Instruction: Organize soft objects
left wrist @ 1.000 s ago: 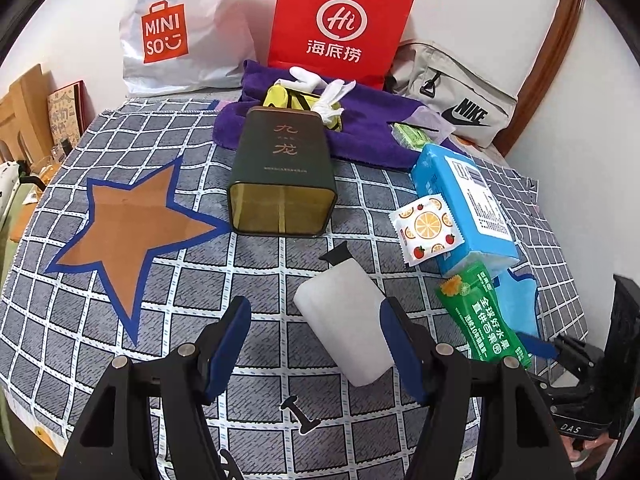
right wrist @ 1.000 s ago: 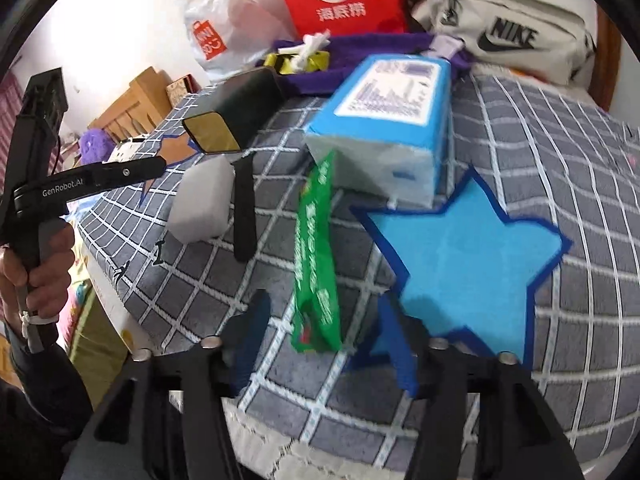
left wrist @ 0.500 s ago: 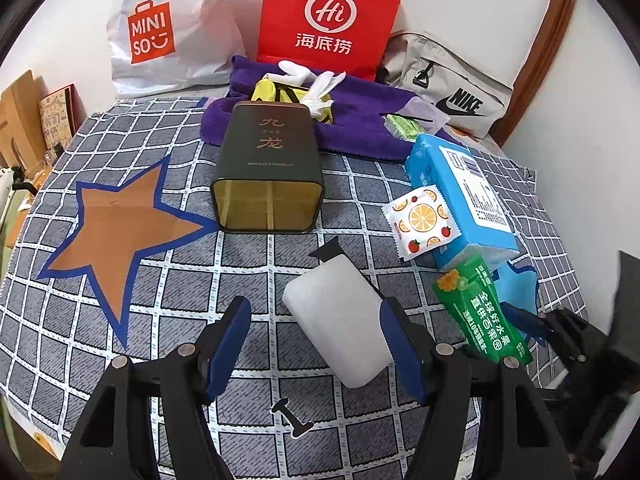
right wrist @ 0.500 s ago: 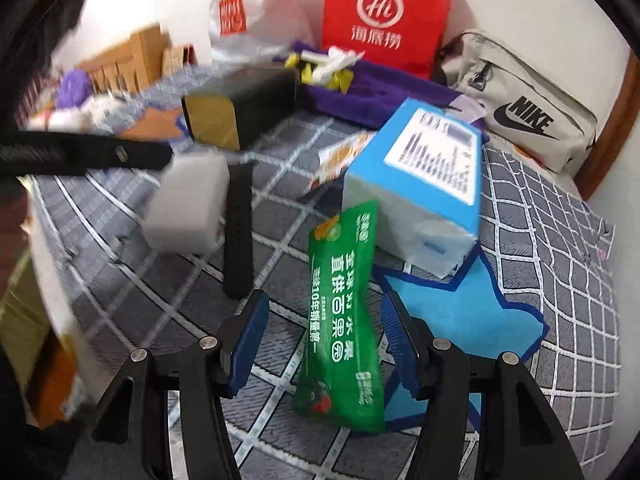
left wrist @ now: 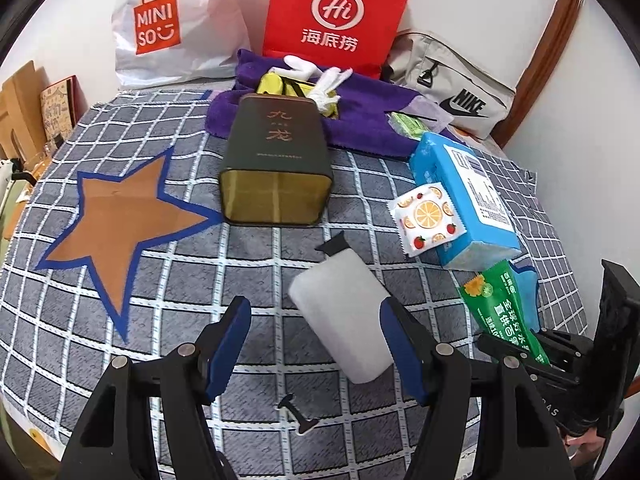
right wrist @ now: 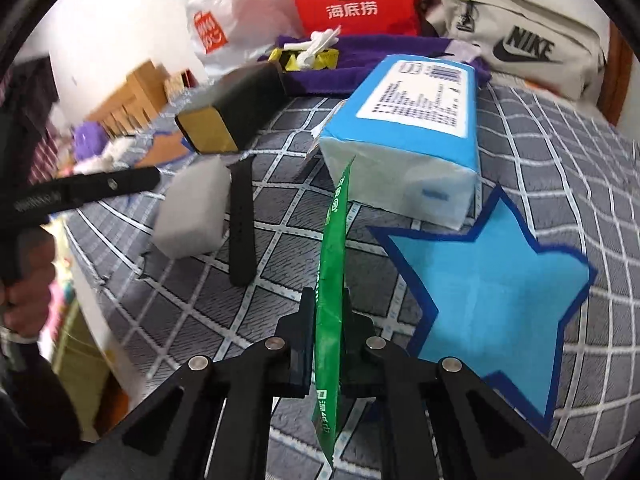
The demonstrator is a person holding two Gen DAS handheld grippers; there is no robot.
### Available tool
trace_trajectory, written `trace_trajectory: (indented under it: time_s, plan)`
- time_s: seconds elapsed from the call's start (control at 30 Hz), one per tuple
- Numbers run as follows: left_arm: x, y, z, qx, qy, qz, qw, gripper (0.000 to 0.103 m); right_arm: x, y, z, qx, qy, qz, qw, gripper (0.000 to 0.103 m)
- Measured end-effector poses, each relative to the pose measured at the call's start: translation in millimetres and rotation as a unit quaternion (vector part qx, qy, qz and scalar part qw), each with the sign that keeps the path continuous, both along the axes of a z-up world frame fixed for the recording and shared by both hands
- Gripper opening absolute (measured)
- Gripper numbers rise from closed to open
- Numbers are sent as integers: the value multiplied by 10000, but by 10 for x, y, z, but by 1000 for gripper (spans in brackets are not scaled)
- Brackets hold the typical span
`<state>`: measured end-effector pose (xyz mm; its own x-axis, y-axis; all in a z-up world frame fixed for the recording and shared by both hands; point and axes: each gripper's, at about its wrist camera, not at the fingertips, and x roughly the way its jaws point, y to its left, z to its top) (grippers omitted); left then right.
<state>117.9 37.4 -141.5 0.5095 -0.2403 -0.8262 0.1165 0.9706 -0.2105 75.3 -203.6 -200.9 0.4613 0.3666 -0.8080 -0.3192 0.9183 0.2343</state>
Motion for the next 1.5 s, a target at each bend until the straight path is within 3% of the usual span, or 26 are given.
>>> trace_trajectory:
  time_s: [0.17, 0.23, 0.3, 0.57, 0.67, 0.77, 0.83, 0.9, 0.97, 1.1, 1.27, 1.5]
  plan:
    - [18, -125, -33, -87, 51, -135, 9999, 66, -42, -91, -30, -205, -15, -190, 9996, 13]
    - [50, -174, -67, -102, 120, -149, 9998, 66, -58, -138, -9, -250, -20, -247, 9994, 23]
    - [88, -222, -130, -54, 237, -108, 9996, 66, -77, -170, 25, -403, -104, -332, 9986, 46]
    - [210, -406, -317, 134, 482, -15, 9987, 75, -95, -202, 88, -536, -244, -398, 9975, 67]
    - [243, -451, -370, 107, 563, -58, 9983, 75, -25, -103, -43, -721, -84, -357, 9967, 67]
    - [237, -474, -369, 143, 468, -158, 9987, 75, -25, -53, -64, -857, -287, -500, 9946, 67]
    - [239, -462, -368, 31, 445, -179, 9988, 74, -23, -26, -72, -998, -391, -511, 9929, 62]
    - [233, -447, -362, -152, 405, -268, 9987, 57, -28, -10, -65, -1153, -501, -495, 9908, 45]
    - [227, -452, -348, -323, 397, -395, 9979, 44, -27, -35, -54, -1065, -480, -478, 9920, 36]
    - [177, -462, -266, -206, 149, -489, 9985, 43, -37, -67, -26, -914, -428, -412, 9940, 29]
    - [156, -368, -161, -264, 59, -392, 9989, 43, -22, -108, 53, -576, -322, -404, 9970, 28]
    - [161, -206, 32, -243, -88, -189, 9995, 43, -54, -87, 369, -318, -553, -258, 9976, 28]
